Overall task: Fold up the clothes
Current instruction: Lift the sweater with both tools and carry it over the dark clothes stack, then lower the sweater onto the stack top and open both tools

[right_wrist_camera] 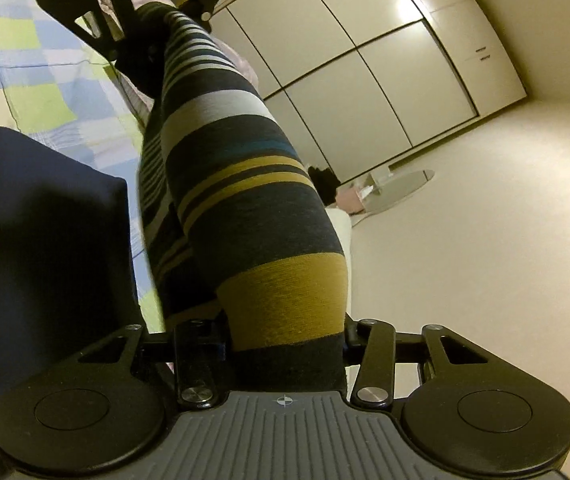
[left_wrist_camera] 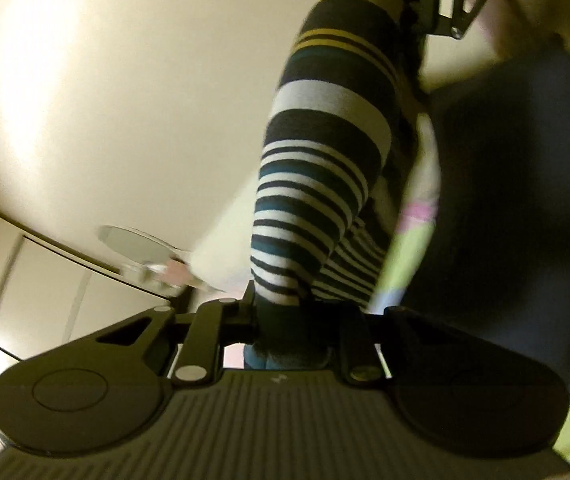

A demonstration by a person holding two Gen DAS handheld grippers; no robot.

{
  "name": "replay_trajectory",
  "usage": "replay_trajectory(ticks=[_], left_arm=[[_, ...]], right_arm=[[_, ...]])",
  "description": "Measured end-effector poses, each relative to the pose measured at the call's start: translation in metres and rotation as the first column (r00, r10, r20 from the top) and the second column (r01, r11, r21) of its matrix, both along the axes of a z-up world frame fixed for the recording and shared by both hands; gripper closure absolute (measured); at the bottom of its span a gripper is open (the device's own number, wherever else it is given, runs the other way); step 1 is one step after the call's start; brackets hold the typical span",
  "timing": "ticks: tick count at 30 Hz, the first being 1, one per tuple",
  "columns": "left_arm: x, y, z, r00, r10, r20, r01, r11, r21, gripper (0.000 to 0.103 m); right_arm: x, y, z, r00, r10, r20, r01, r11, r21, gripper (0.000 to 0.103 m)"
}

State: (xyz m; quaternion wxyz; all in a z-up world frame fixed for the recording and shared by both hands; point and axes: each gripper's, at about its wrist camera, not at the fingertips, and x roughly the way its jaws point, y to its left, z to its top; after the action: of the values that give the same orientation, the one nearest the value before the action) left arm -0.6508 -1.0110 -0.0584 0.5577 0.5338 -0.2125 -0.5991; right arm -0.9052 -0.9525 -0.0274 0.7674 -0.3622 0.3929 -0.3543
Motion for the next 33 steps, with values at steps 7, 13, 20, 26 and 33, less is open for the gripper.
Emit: replay_trajectory(ticks=[7,13,20,26,33], left_arm=[[-0.024,0.041,-0.1,0.999,-0.001,0.037,-0.004,0.987,0.158,0.086],[-0.018,0.041,-0.084,1.0,0.028,0.001,-0.028,0.987,0.158,0.082],[-0.02,0.021,-0.074,0.999,0.016,0.035,-0.019,0.997,0.08,0.085],[-0.015,0.035,-0.096,0.999,0.032,0.029,-0.036,0.989,0.14,0.086],[-0.02,0.044,-0.087,0.999,0.039,0.015,-0.041,0.988,0.148,0.079]], right_arm=[[-0.017,0.043,-0.102,0.979,0.065,-0.195,-0.041,0.992,0.122,0.049],[-0.029,0.058,-0.088,0.982,0.046,-0.185,-0.03,0.996,0.088,0.048],[-0.037,0.07,-0.083,0.993,-0.055,-0.105,0.074,0.981,0.182,0.06],[-0.012,0.058,-0.069,0.995,-0.031,-0.098,0.051,0.978,0.204,0.067],[-0.003,0.059,-0.079,0.991,-0.049,-0.123,0.075,0.973,0.216,0.066]])
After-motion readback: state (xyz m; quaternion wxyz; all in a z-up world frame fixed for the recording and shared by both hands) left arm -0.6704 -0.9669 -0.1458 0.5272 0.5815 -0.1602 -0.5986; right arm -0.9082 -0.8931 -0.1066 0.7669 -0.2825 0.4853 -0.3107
